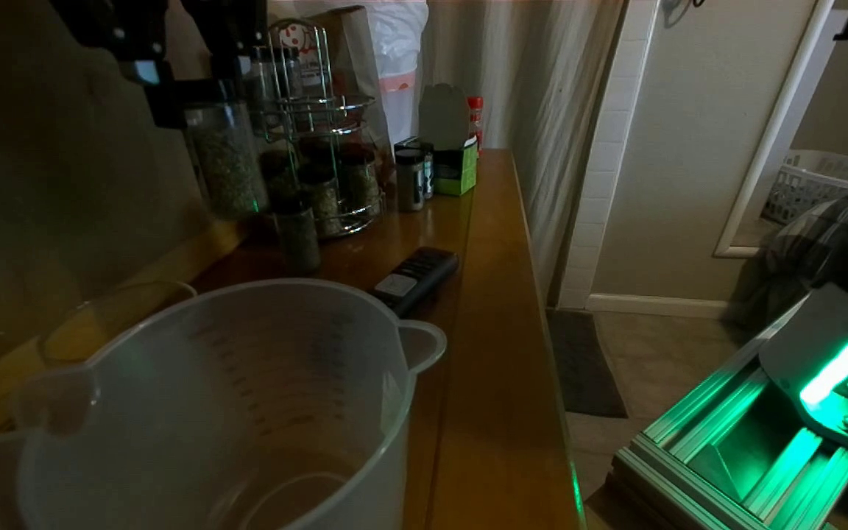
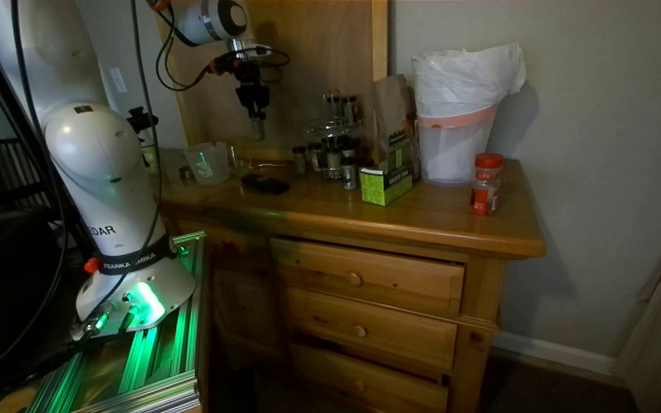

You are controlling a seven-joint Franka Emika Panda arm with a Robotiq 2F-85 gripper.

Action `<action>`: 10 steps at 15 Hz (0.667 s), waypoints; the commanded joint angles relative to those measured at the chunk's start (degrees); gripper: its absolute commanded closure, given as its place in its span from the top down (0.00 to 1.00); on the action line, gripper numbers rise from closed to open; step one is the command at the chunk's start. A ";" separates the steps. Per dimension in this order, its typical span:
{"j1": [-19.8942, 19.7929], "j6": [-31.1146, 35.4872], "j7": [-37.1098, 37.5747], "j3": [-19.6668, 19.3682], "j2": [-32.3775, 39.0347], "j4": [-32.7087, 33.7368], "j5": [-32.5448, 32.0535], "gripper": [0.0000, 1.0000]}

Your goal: Remove one spice bottle from the spice rack

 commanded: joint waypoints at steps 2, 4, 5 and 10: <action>1.29 5.50 3.04 -2.26 8.33 2.28 -3.41 0.24; 2.01 6.41 4.16 -3.80 10.43 2.93 -5.44 0.24; 2.49 6.81 5.11 -4.69 11.22 3.12 -6.91 0.24; 4.35 8.65 6.50 -7.57 14.37 3.95 -9.14 0.24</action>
